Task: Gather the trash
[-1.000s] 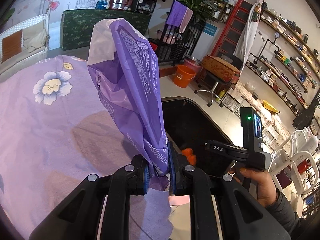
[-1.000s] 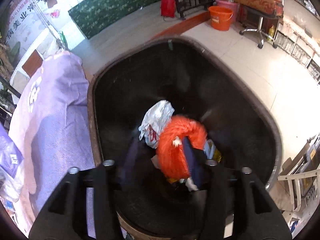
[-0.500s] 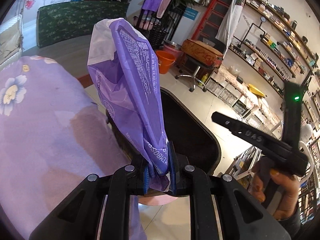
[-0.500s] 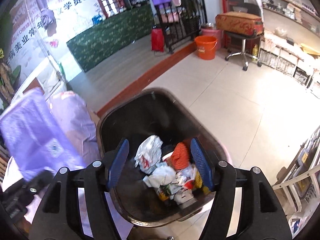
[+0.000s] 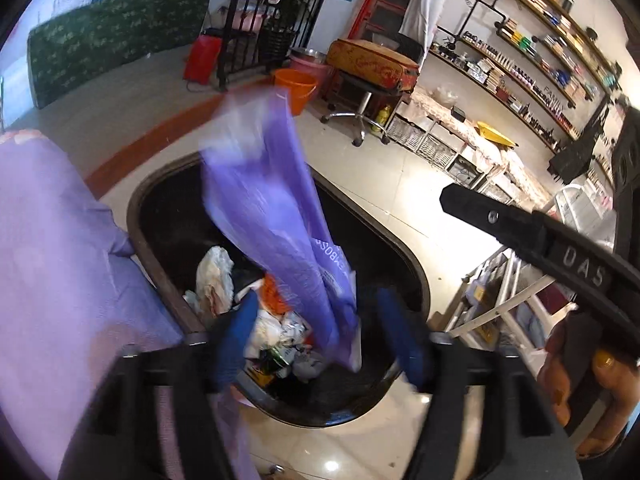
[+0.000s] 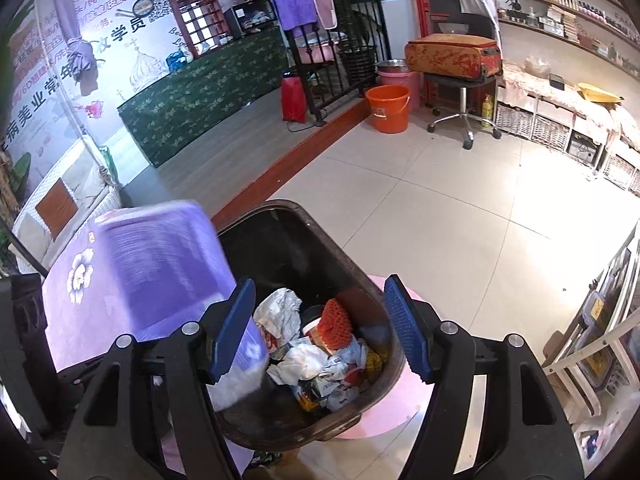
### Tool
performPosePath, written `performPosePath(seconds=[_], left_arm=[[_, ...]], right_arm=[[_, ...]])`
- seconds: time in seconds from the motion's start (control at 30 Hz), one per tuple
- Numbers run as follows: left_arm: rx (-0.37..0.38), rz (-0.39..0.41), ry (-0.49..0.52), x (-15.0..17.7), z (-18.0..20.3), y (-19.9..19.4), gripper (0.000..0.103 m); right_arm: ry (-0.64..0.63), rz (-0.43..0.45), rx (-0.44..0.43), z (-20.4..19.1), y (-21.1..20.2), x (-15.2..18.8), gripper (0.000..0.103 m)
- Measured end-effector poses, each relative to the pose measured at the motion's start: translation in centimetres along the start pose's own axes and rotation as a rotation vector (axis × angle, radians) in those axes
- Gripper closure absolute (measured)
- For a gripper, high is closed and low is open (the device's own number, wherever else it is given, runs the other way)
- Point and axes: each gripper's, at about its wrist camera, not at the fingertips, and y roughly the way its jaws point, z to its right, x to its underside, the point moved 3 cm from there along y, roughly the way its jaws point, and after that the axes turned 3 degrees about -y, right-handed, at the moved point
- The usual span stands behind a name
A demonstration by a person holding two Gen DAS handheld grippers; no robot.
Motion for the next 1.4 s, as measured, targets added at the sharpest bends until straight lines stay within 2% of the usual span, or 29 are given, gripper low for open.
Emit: performPosePath(seconds=[0.03, 0.07, 0.17, 0.2, 0.23, 0.3, 0.37, 0.47, 0.57, 0.67, 0.77, 0.9, 1.13, 1.4], left_arm=[[-0.018, 0.012, 0.011, 0.2, 0.0, -0.4, 0.024], [-0.039, 0.022, 0.015, 0.4, -0.2, -0.8, 0.021], [-0.073, 0.054, 0.006, 0.9, -0.7, -2.5, 0.013], [-0.088, 0.072, 0.004, 1.1, -0.9, -3.3, 0.008], [-0.12, 0.102, 0.005, 1.4, -1.2, -4.4, 0.006], [-0.184, 0.151, 0.004, 2.0, -1.9, -6.3, 0.006], [-0.251, 0.199, -0.01, 3.1, -3.1, -8.8, 0.006], [-0.344, 0.276, -0.035, 4.7, -4.4, -12.5, 0.006], [-0.459, 0.357, -0.045, 6.3, -5.4, -16.3, 0.006], [-0.569, 0.427, -0.093, 8.1, -6.4, -19.7, 0.006], [-0.607, 0.475, -0.157, 9.8, -7.1, -22.6, 0.006], [-0.676, 0.527, -0.223, 11.8, -7.6, -25.4, 0.006], [-0.742, 0.605, -0.317, 15.1, -7.7, -29.0, 0.006], [-0.771, 0.628, -0.312, 15.2, -7.2, -30.0, 0.006]], right_arm=[[0.0, 0.007, 0.008, 0.0, -0.1, 0.0, 0.036], [0.001, 0.016, 0.014, 0.1, -0.3, 0.0, 0.036], [0.007, 0.043, 0.021, -0.2, -0.7, 0.3, 0.026], [0.0, 0.058, 0.028, -0.4, -1.0, 0.3, 0.026], [-0.009, 0.072, 0.032, -0.7, -1.2, 0.4, 0.026], [-0.04, 0.112, 0.044, -1.7, -2.0, 0.7, 0.023], [-0.059, 0.153, 0.056, -2.5, -2.8, 0.9, 0.015], [-0.108, 0.235, 0.06, -5.0, -4.8, 1.7, 0.014], [-0.147, 0.279, 0.037, -7.7, -6.4, 3.0, 0.006], [-0.19, 0.301, -0.014, -11.0, -7.9, 5.2, 0.006], [-0.26, 0.272, -0.062, -14.2, -8.9, 7.6, 0.006], [-0.353, 0.293, -0.108, -17.5, -11.2, 10.8, 0.006], [-0.435, 0.348, -0.179, -20.3, -14.7, 13.8, 0.006], [-0.445, 0.364, -0.209, -21.6, -16.2, 14.9, 0.006]])
